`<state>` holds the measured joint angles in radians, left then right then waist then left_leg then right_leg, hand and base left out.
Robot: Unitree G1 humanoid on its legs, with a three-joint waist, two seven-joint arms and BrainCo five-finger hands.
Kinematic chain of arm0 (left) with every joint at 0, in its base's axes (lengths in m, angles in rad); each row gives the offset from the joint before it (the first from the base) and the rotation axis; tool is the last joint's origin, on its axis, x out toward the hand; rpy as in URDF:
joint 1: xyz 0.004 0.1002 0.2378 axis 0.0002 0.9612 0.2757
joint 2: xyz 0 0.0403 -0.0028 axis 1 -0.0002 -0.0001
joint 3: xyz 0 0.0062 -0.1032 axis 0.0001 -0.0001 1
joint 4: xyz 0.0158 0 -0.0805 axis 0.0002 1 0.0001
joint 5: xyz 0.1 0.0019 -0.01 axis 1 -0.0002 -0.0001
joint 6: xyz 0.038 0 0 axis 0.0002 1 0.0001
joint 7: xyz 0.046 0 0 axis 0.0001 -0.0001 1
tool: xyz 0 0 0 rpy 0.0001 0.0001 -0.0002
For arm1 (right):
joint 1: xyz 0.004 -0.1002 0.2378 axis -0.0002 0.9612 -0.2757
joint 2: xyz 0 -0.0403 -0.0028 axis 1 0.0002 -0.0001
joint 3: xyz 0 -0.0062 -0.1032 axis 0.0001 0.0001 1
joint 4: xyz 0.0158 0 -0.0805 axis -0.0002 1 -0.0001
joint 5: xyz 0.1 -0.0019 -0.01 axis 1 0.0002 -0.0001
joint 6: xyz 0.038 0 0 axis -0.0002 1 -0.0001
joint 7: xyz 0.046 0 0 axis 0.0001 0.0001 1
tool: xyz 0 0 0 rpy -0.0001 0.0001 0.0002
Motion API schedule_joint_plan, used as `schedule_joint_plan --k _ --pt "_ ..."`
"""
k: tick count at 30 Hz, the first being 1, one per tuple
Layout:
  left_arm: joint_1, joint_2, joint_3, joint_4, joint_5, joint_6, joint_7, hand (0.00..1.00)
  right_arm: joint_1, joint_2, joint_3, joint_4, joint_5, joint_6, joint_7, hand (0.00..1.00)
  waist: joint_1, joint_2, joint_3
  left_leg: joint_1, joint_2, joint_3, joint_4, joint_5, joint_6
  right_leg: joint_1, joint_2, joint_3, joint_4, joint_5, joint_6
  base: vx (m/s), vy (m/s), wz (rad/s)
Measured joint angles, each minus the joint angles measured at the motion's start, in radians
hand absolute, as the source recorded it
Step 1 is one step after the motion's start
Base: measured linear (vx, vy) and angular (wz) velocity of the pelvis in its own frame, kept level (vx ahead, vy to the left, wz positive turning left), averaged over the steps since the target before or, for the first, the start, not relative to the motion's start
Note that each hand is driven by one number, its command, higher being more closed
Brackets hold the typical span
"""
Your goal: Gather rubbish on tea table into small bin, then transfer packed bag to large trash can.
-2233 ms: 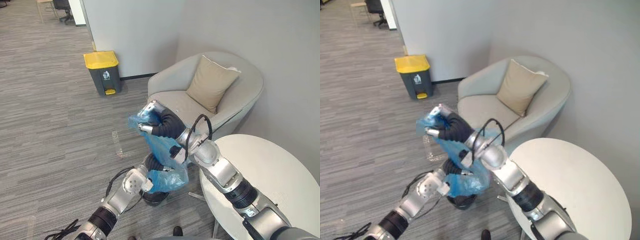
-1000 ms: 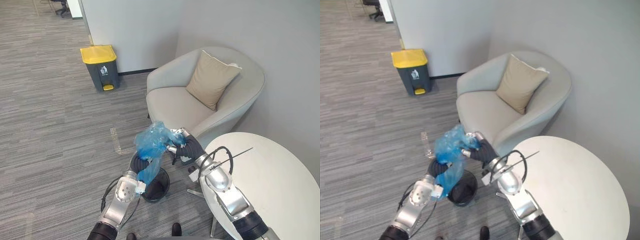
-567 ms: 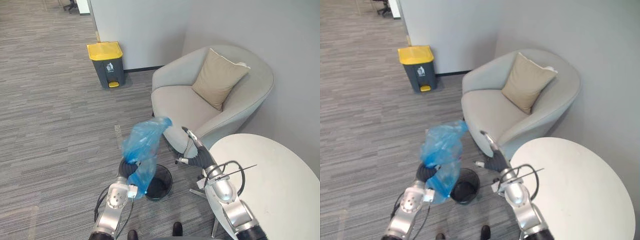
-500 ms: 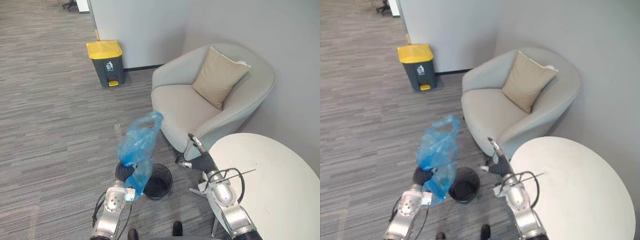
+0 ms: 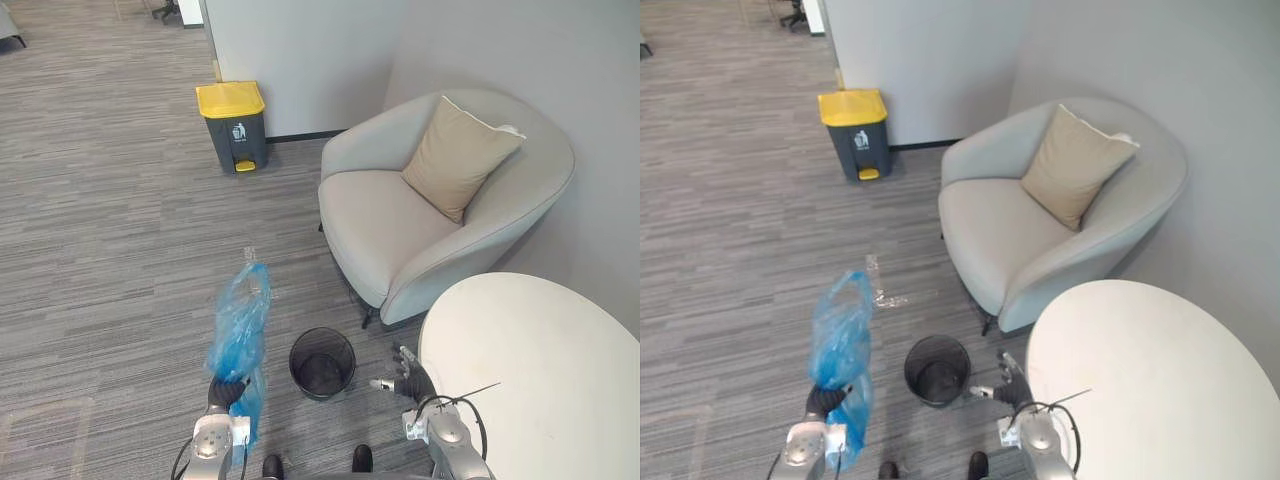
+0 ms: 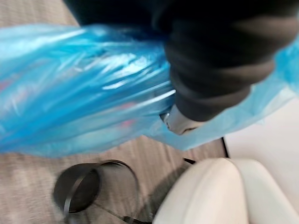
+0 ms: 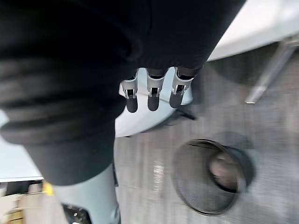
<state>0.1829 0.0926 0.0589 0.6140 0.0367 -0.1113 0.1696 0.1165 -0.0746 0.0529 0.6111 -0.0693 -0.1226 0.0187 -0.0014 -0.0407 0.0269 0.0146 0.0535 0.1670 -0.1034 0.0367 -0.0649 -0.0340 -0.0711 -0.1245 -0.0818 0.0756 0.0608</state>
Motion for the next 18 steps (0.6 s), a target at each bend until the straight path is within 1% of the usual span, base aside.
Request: schedule_joint_plan --k 4,8,10,11,13,14,15,16,17,18 --pt "0.011 -0.005 0.0 0.055 -0.001 0.007 -0.002 1.0 -0.007 -0.001 -0.011 0.042 0.0 0.008 -0.021 0.0 0.002 0.004 0.009 0.006 -0.001 0.009 0.0 -0.001 0.002 -0.002 -0.001 0.01 0.008 -0.001 0.001 -0.02 0.006 -0.08" --pt "0.01 -0.014 0.0 0.078 -0.001 0.009 -0.003 1.0 -0.034 -0.001 -0.011 0.083 -0.003 0.016 -0.038 0.0 0.004 0.005 0.046 0.001 -0.005 0.03 0.009 -0.003 0.007 -0.026 -0.007 0.036 0.033 -0.004 0.004 -0.04 0.023 -0.15" --pt "-0.012 -0.018 0.0 0.087 -0.004 0.009 -0.002 1.0 -0.054 -0.002 -0.011 0.085 -0.003 0.02 -0.05 0.0 0.007 -0.002 0.087 -0.049 -0.008 0.044 0.084 -0.032 0.019 -0.076 -0.017 0.056 0.089 -0.008 0.01 -0.07 0.037 -0.19" --pt "-0.018 -0.019 0.0 0.087 -0.004 0.009 -0.002 1.0 -0.06 -0.001 -0.011 0.085 -0.004 0.021 -0.055 0.0 0.007 -0.003 0.094 -0.062 -0.007 0.048 0.106 -0.041 0.022 -0.088 -0.019 0.06 0.101 -0.008 0.01 -0.08 0.02 -0.23" --pt "-0.035 -0.021 -0.001 0.086 -0.022 0.009 -0.001 1.0 -0.078 0.001 -0.01 0.084 -0.008 0.026 -0.07 0.0 0.011 -0.004 0.116 -0.133 0.009 0.071 0.233 -0.095 0.034 -0.137 -0.024 0.077 0.157 -0.009 0.014 -0.09 0.023 -0.29" --pt "-0.047 -0.026 0.003 0.077 -0.032 0.009 0.001 1.0 -0.087 0.007 -0.011 0.079 -0.009 0.032 -0.079 0.0 0.012 0.002 0.123 -0.169 0.028 0.08 0.302 -0.123 0.045 -0.155 -0.023 0.078 0.181 -0.004 0.022 -0.13 0.044 -0.16" --pt "-0.057 -0.031 0.003 0.06 -0.04 0.008 0.002 1.0 -0.096 0.016 -0.009 0.076 -0.009 0.037 -0.082 0.0 0.013 0.008 0.129 -0.189 0.049 0.085 0.335 -0.133 0.056 -0.187 -0.024 0.064 0.306 -0.082 0.014 -0.13 0.042 -0.04" --pt "-0.058 -0.03 0.003 0.054 -0.04 0.008 0.002 1.0 -0.095 0.02 -0.008 0.074 -0.009 0.04 -0.082 0.0 0.014 0.008 0.131 -0.19 0.052 0.082 0.341 -0.134 0.055 -0.204 -0.026 0.051 0.389 -0.121 0.002 -0.1 -0.024 0.26" --pt "-0.048 -0.028 -0.001 0.024 -0.04 0.008 0.002 1.0 -0.09 0.04 -0.005 0.069 -0.009 0.041 -0.084 0.0 0.016 0.009 0.135 -0.194 0.059 0.055 0.372 -0.14 0.05 -0.208 -0.042 0.022 0.618 -0.229 0.02 -0.05 -0.039 0.24" --pt "-0.047 -0.028 -0.001 0.022 -0.04 0.007 0.002 1.0 -0.089 0.041 -0.004 0.069 -0.009 0.041 -0.084 0.0 0.017 0.008 0.135 -0.195 0.059 0.053 0.374 -0.14 0.05 -0.206 -0.044 0.022 0.631 -0.236 0.022 -0.09 -0.111 0.43"
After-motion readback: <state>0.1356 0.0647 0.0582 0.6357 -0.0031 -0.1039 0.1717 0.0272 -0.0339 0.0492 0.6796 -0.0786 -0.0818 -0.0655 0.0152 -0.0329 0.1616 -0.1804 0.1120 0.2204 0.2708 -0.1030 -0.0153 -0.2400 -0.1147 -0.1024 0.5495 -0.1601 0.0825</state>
